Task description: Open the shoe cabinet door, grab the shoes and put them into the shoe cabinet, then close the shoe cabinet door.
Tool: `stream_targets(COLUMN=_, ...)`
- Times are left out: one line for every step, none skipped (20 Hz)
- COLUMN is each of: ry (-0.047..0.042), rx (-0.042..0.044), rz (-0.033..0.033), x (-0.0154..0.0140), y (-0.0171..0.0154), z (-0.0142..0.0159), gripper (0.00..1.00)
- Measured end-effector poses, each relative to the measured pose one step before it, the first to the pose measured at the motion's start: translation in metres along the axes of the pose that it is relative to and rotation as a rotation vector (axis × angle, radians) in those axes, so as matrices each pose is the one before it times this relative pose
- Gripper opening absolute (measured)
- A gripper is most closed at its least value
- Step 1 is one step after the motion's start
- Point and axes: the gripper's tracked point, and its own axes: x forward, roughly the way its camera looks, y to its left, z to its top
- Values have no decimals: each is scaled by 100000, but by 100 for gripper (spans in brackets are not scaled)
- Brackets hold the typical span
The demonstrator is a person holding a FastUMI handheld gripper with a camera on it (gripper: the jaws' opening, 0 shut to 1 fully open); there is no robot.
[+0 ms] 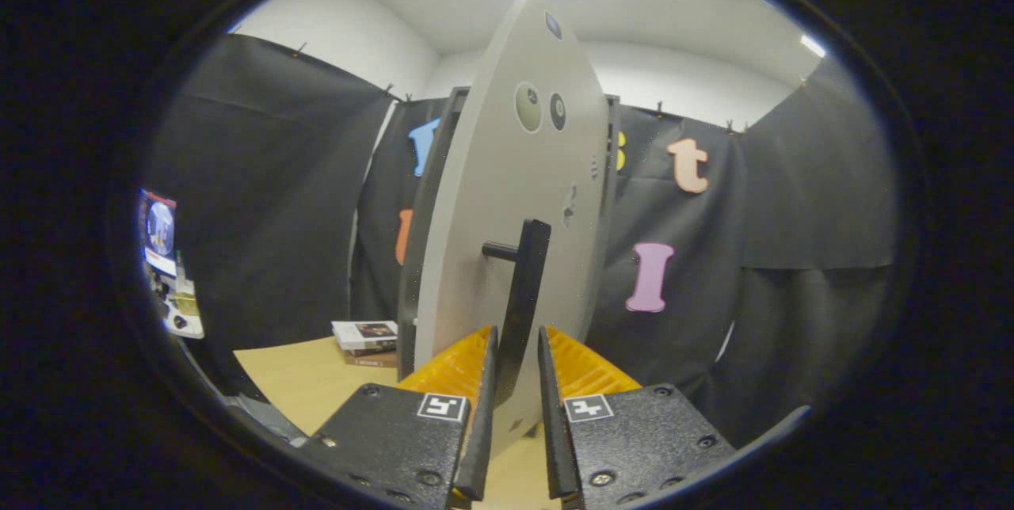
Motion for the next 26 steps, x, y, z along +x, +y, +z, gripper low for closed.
stream_targets(ry=-2687, rx=1674, rz=-3152, x=-1455, y=-752, z=420, gripper=32)
stream_targets(ry=-3092, rx=1562, rz=-1672, x=-1451, y=-437, z=637, gripper=32)
stream_targets(ry=-4243, rx=612, rz=-6296, x=-1543, y=-928, z=667, gripper=30)
stream_targets(ry=-4881, rx=2130, rz=-803, x=-781, y=84, z=1140, gripper=24)
stream_targets(ry=-2568, rx=2281, rz=1896, x=-909, y=667, z=238, gripper=29)
stream_targets(ry=-777, rx=1548, rz=-797, x=-594, y=467, z=-63, gripper=36)
stream_targets(ry=-177, rx=604, rz=-1038, x=-378, y=-43, z=-628, gripper=54)
stream_targets(ry=-112, rx=-275, rz=382, x=-139, y=500, z=-312, gripper=72)
stream_targets(ry=-875, rx=-1188, rz=1529, x=-144, y=703, z=-72, gripper=90)
stream_targets(ry=-386, rx=-773, rz=1537, x=-152, y=777, z=-105, gripper=93)
stream_targets(ry=877, rx=-13, rz=1072, x=60, y=716, z=-868, gripper=97)
stream_targets(ry=1221, rx=504, rz=266, x=247, y=568, z=-646, gripper=100)
stream_targets(ry=1798, rx=712, rz=507, x=274, y=644, z=-841, gripper=100)
stream_targets(ry=2141, rx=778, rz=683, x=382, y=619, z=-904, gripper=100)
stream_targets(ry=2134, rx=1217, rz=647, x=353, y=672, z=-903, gripper=100)
stream_targets(ry=2163, rx=866, rz=1011, x=542, y=709, z=-988, gripper=100)
stream_targets(ry=1913, rx=1184, rz=1965, x=473, y=957, z=-998, gripper=100)
stream_targets(ry=1438, rx=1022, rz=2888, x=501, y=1089, z=-916, gripper=100)
stream_targets(ry=2128, rx=856, rz=2028, x=738, y=939, z=-1116, gripper=100)
stream_targets(ry=2263, rx=769, rz=715, x=551, y=395, z=-1227, gripper=100)
stream_targets(ry=1904, rx=543, rz=996, x=905, y=707, z=-1223, gripper=100)
stream_targets(ry=1811, rx=605, rz=840, x=764, y=641, z=-1068, gripper=100)
stream_targets(ry=2262, rx=536, rz=484, x=802, y=527, z=-1359, gripper=100)
stream_targets(ry=2735, rx=735, rz=344, x=862, y=444, z=-1534, gripper=100)
stream_targets(ry=2859, rx=824, rz=234, x=1025, y=495, z=-1637, gripper=100)
stream_targets(ry=2838, rx=898, rz=504, x=1076, y=425, z=-1475, gripper=100)
